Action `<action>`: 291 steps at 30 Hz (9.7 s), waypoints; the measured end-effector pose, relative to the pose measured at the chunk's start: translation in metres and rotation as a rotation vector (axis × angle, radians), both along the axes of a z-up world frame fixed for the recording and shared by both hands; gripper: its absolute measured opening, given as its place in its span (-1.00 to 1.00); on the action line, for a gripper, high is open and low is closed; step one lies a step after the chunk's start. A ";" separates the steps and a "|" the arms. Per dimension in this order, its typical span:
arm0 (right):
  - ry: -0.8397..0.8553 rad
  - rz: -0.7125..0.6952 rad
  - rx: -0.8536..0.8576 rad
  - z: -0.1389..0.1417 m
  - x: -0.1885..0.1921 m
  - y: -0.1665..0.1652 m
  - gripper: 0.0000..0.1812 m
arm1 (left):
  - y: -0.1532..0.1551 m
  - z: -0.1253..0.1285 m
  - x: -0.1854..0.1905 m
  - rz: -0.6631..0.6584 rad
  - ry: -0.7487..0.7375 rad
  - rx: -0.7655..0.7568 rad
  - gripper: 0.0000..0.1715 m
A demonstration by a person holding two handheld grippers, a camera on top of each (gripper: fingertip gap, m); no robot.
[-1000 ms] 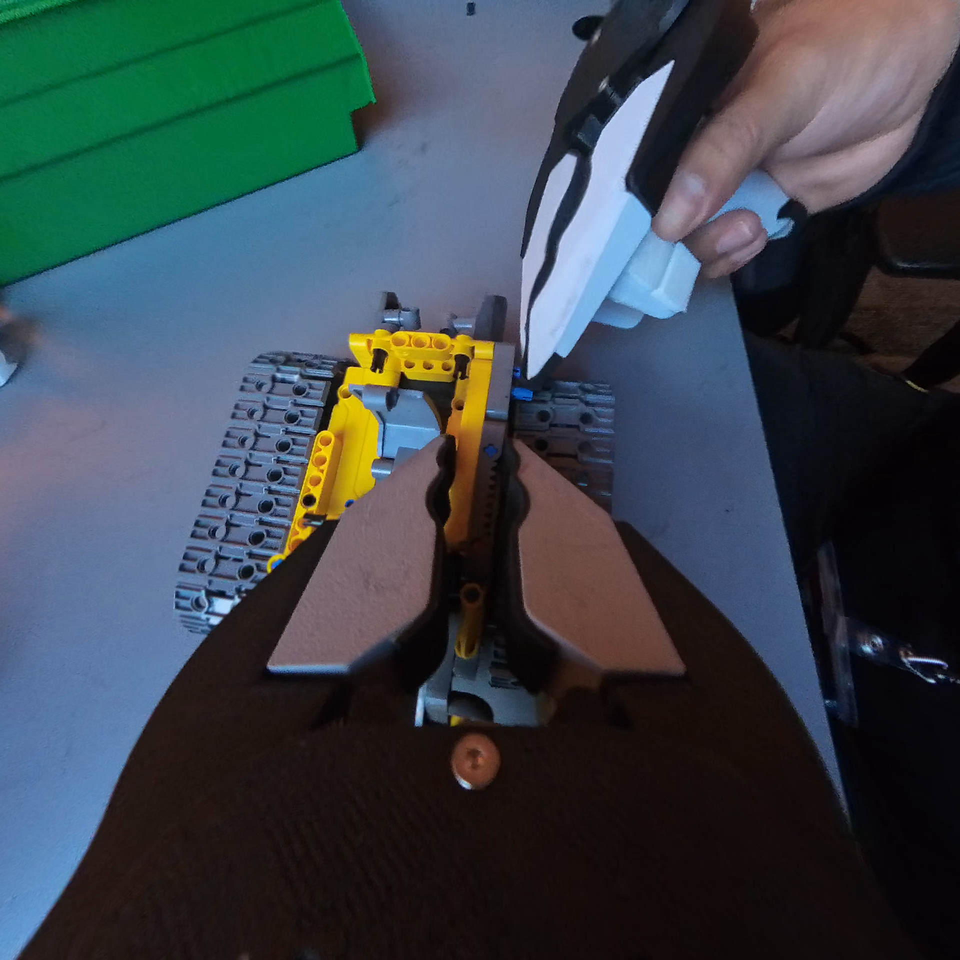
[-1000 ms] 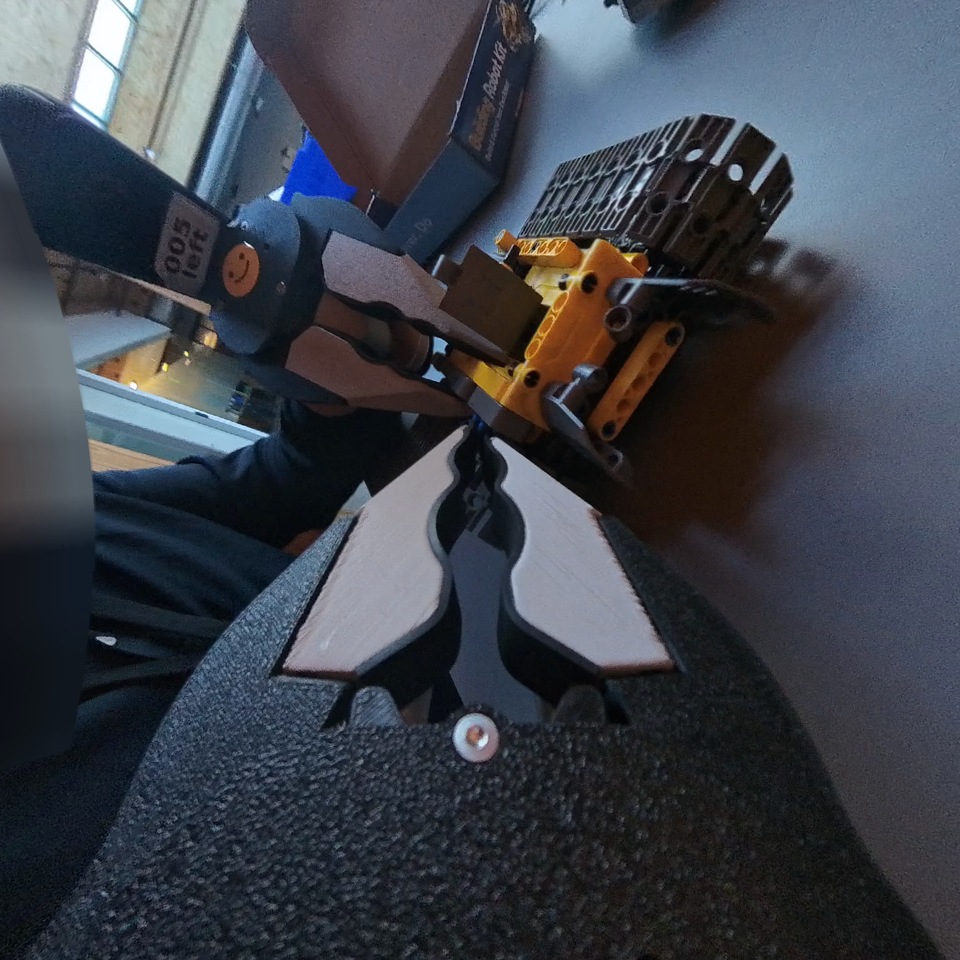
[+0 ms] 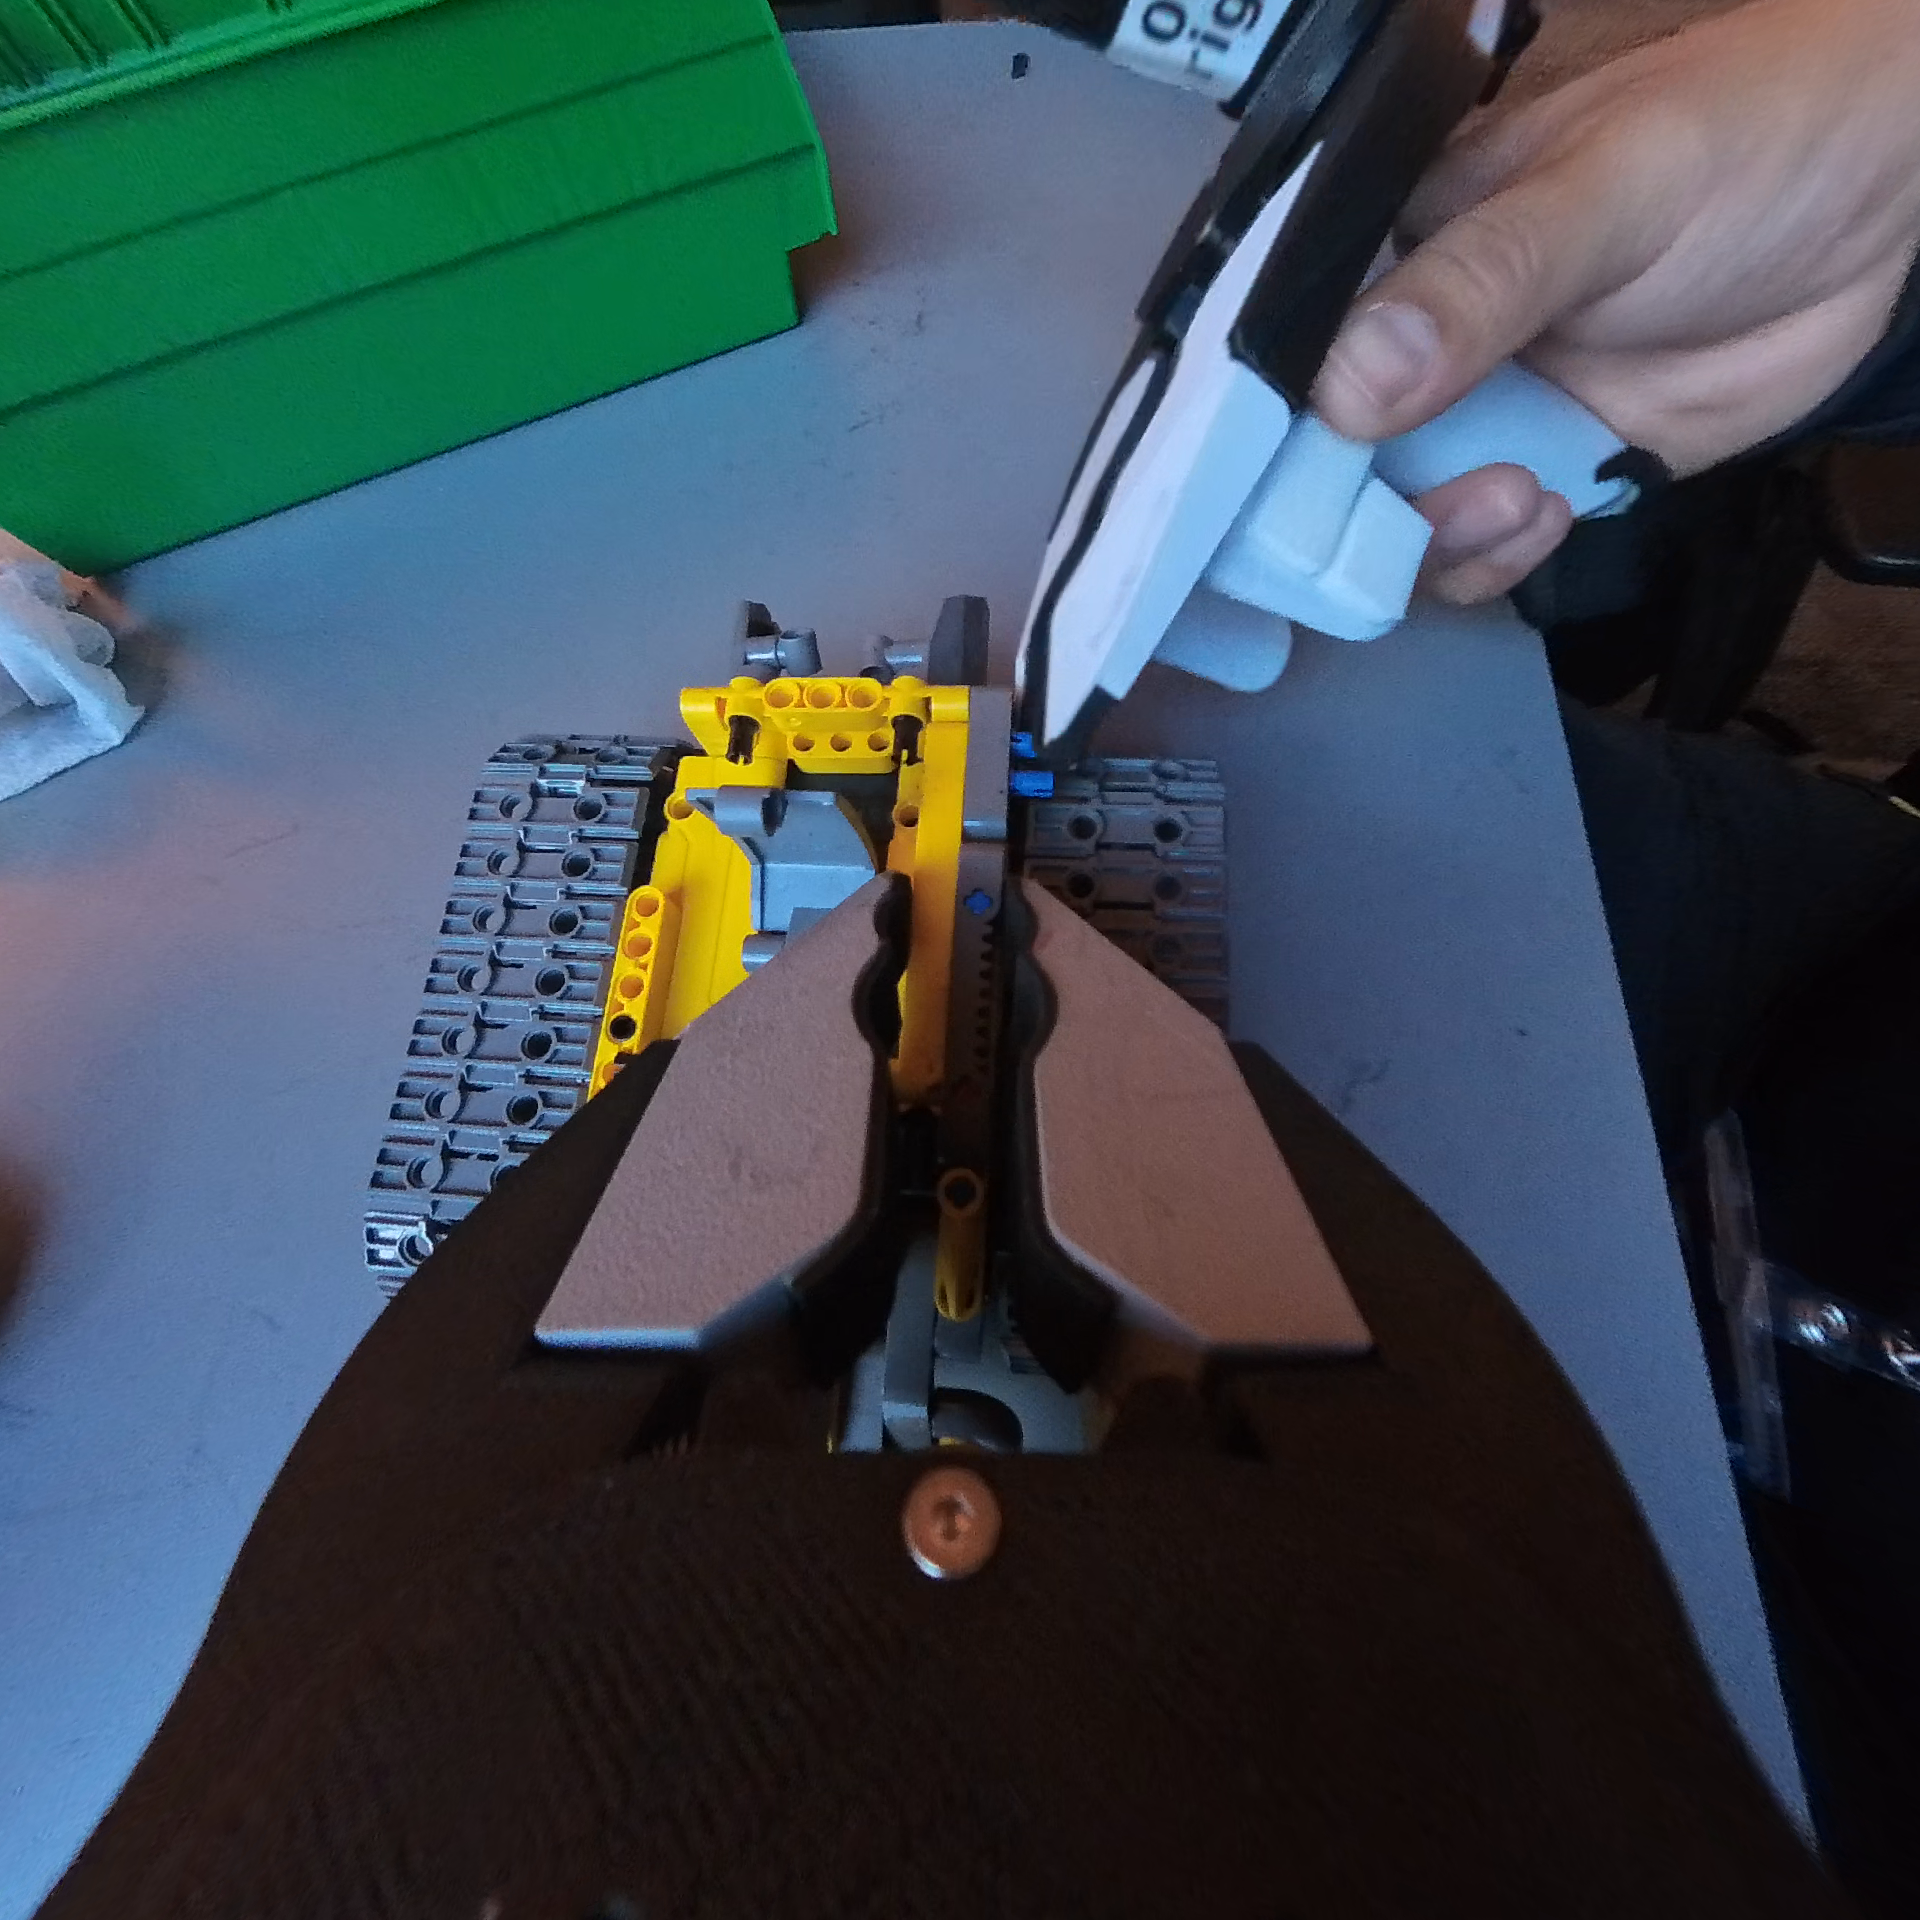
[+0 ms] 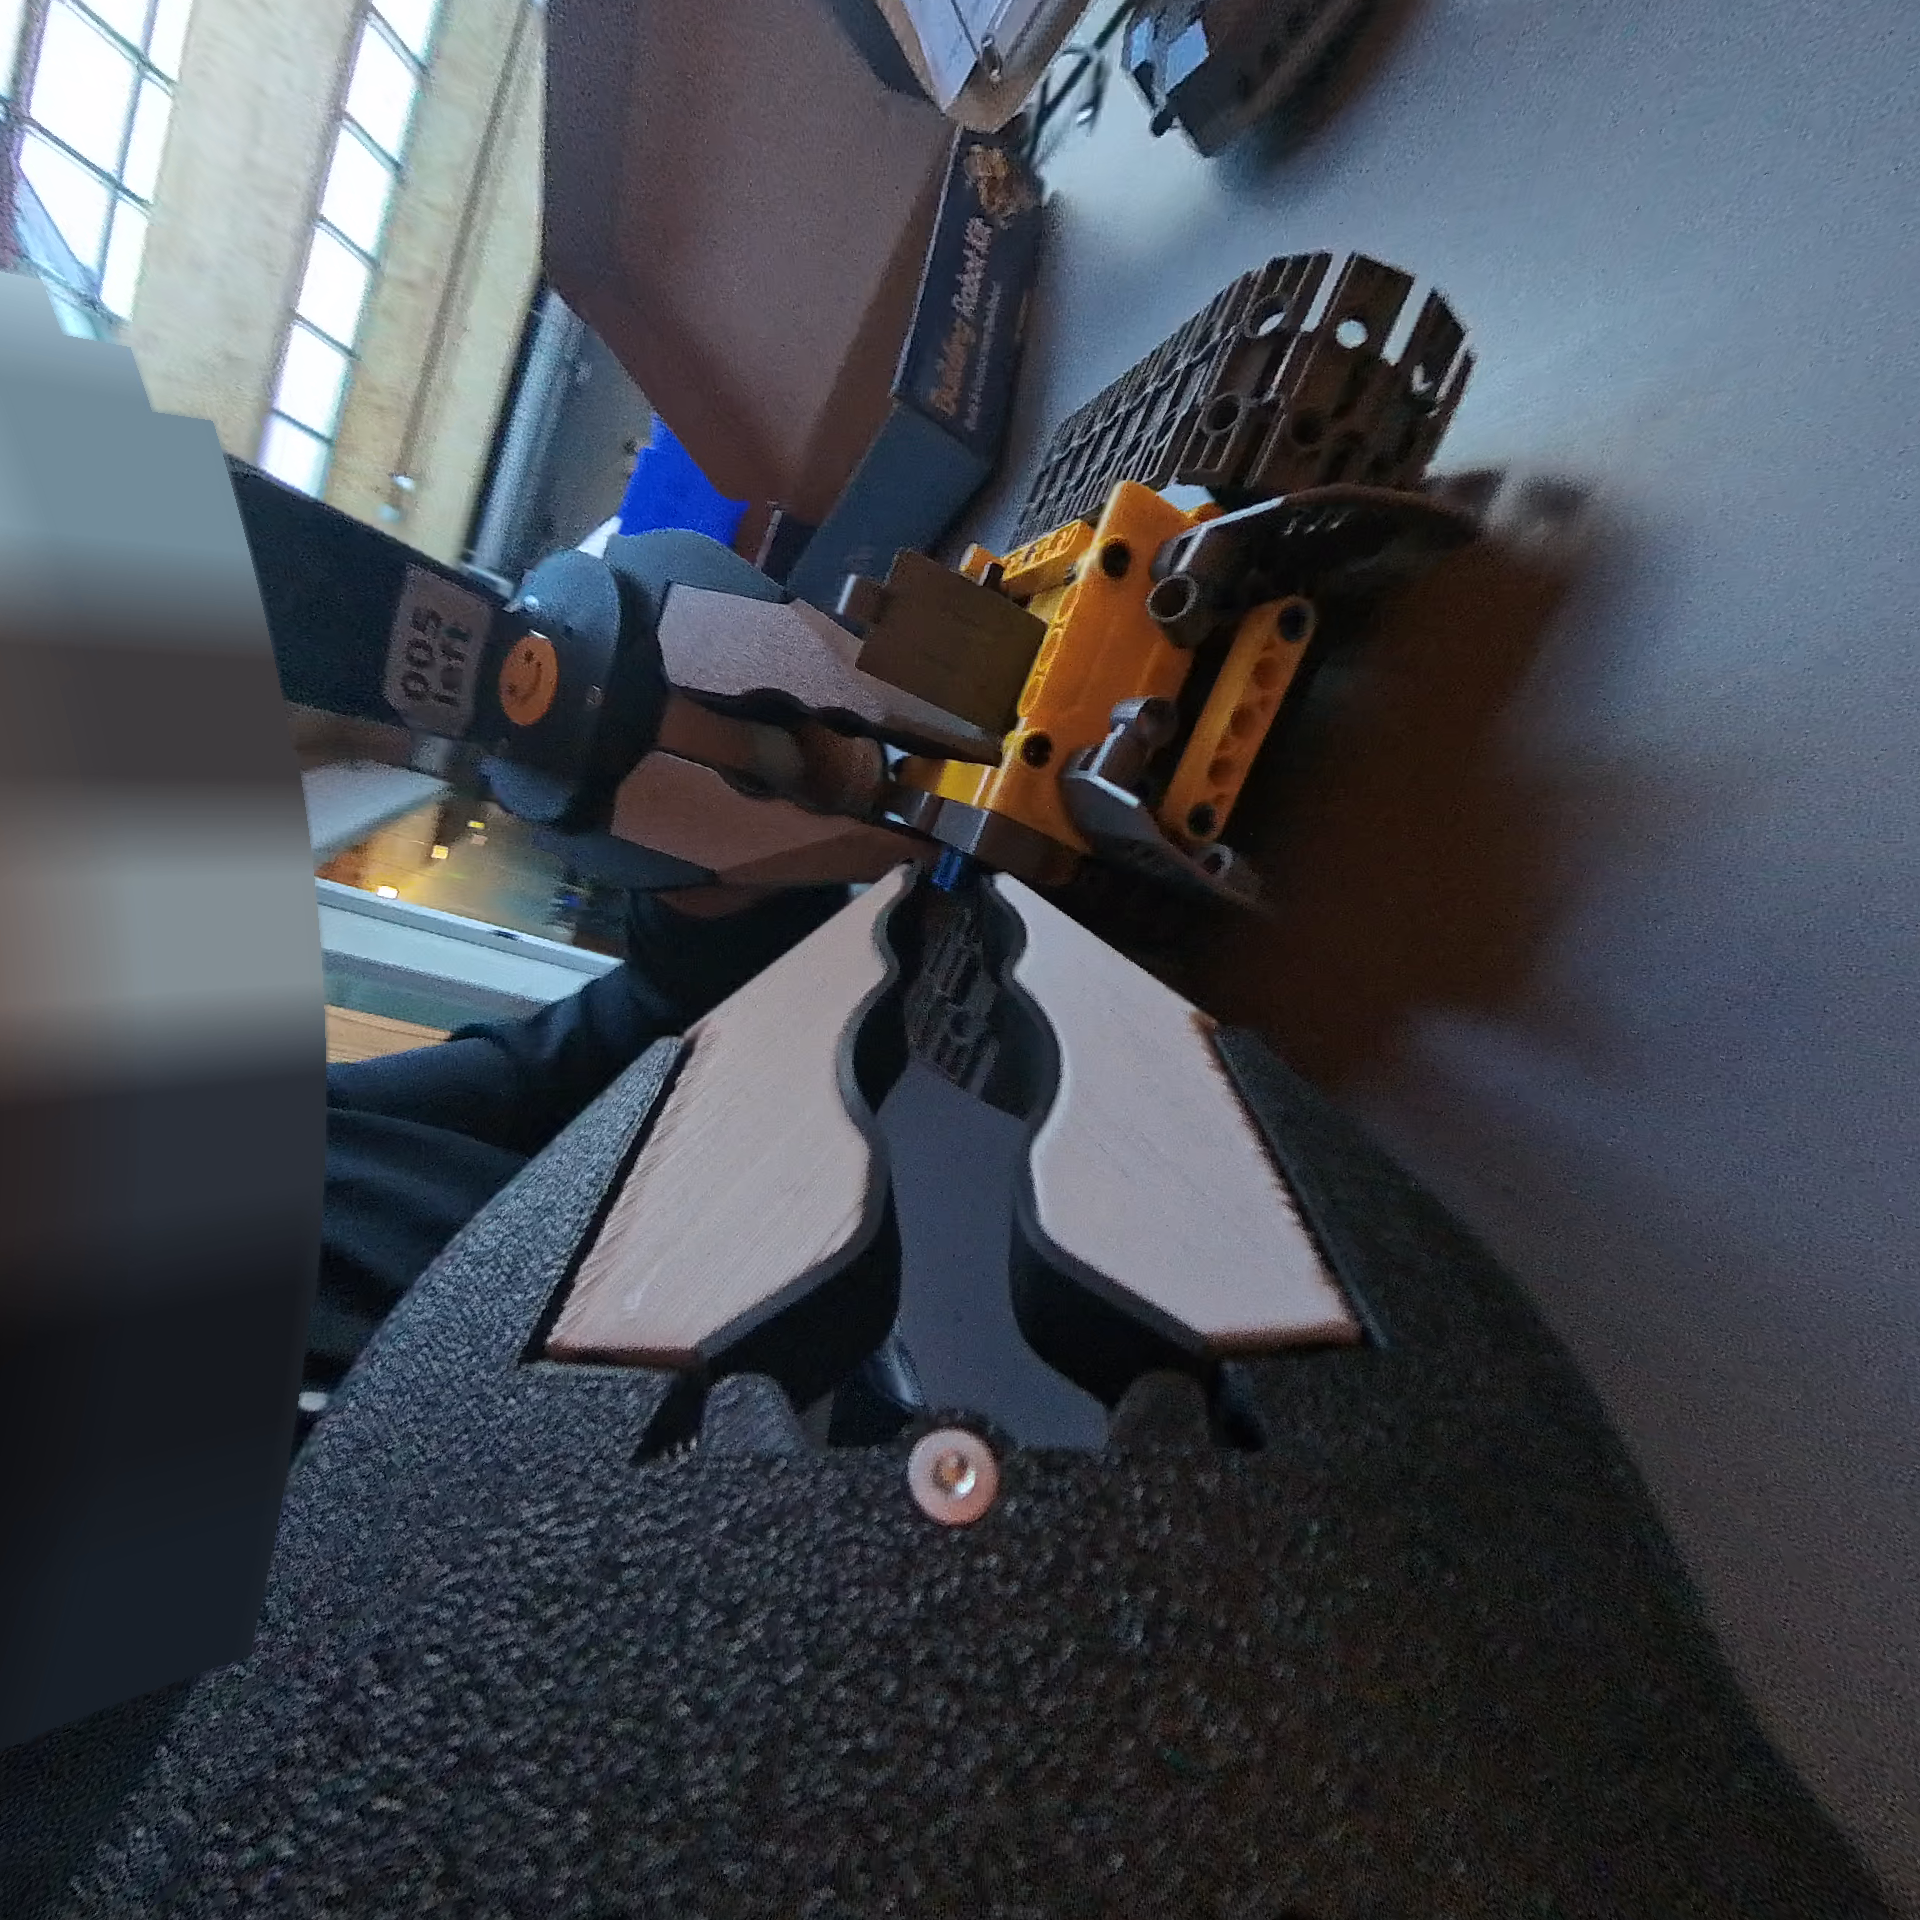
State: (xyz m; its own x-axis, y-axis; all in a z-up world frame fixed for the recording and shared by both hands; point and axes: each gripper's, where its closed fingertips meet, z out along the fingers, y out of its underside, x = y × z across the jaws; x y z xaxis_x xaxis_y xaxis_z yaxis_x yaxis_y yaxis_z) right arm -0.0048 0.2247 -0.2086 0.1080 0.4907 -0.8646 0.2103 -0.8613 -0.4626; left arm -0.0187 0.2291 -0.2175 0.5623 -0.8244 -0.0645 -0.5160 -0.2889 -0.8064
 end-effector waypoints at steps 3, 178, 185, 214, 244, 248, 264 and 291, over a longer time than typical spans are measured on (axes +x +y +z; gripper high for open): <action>0.023 -0.018 -0.067 0.000 -0.002 0.003 -0.97 | 0.001 0.000 -0.001 0.017 0.008 0.012 -0.83; -0.175 -0.101 0.864 0.000 0.010 -0.061 -0.81 | -0.025 0.020 -0.011 0.024 0.627 0.961 -0.67; -0.393 -0.178 1.460 0.043 0.026 -0.036 -0.61 | -0.019 0.054 -0.004 0.058 0.525 0.892 -0.72; -0.375 -0.337 1.702 0.112 -0.001 0.007 -0.90 | 0.000 0.107 0.014 0.214 0.227 0.577 -0.80; -0.251 -0.234 2.073 0.122 -0.012 -0.012 -0.89 | -0.016 0.103 0.005 0.147 0.035 0.410 -0.79; -0.188 -0.233 2.039 0.123 -0.018 -0.014 -0.77 | -0.017 0.104 0.000 0.131 -0.057 0.327 -0.81; -0.196 -0.064 1.952 0.123 -0.030 -0.019 -0.75 | -0.024 0.101 -0.005 0.064 -0.033 0.300 -0.80; -0.192 -0.015 1.168 0.103 0.018 -0.020 -0.67 | -0.024 0.103 -0.008 0.129 0.071 0.388 -0.81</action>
State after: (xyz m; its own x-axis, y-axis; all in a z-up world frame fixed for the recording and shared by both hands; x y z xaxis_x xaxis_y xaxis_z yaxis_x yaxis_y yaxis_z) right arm 0.0134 0.2048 -0.1053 0.1992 0.9701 0.1384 0.3556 0.0600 -0.9327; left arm -0.0262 0.2055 -0.1143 0.6424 -0.6543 -0.3990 -0.5540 -0.0368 -0.8317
